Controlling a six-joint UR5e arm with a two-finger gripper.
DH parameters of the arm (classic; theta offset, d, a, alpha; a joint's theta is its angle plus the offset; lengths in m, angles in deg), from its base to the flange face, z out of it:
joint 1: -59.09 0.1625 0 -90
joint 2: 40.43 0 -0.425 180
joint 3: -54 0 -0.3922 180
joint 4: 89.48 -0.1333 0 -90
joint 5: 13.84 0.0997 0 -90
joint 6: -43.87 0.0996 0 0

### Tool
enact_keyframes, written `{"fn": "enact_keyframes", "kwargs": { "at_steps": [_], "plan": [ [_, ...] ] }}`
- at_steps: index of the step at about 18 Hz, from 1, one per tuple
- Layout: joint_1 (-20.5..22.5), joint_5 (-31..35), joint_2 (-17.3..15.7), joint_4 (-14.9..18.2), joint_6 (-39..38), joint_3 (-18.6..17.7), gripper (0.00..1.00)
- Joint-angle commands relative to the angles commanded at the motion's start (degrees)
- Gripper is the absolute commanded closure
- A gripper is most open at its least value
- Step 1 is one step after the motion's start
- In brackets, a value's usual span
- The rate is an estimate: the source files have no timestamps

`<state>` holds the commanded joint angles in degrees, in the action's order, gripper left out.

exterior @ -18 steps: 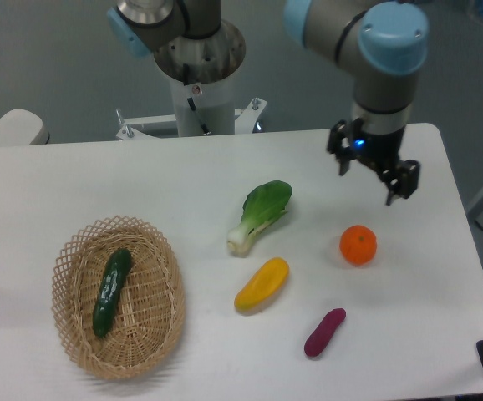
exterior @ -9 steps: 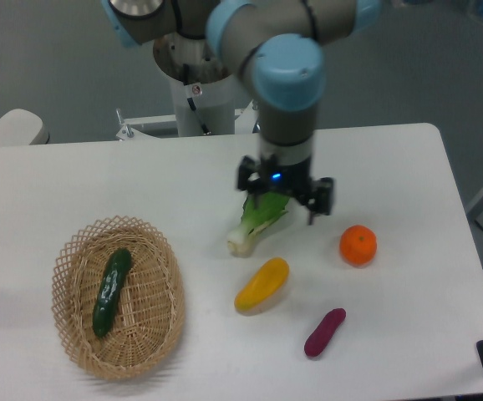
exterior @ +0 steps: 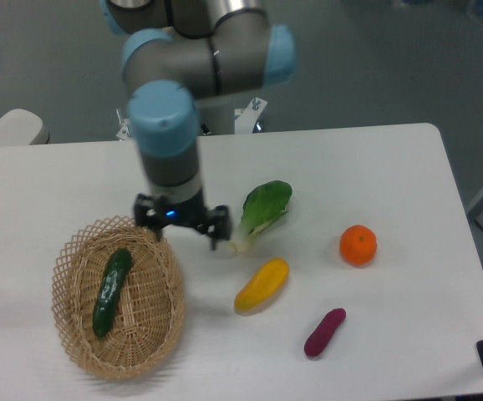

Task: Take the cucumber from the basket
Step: 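Move the open gripper over the wicker basket above the green cucumber, then lower the gripper onto the cucumber and close on it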

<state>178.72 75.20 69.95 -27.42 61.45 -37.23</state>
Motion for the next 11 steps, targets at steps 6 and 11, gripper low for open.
{"fn": "enact_keyframes", "kwargs": {
  "at_steps": [6, 11],
  "plan": [
    [-3.6, -1.2, 4.4, -3.8, 0.5, -0.2, 0.0],
    [-5.2, -0.8, 7.5, -5.4, 0.5, -0.3, 0.0]
  ]
}}
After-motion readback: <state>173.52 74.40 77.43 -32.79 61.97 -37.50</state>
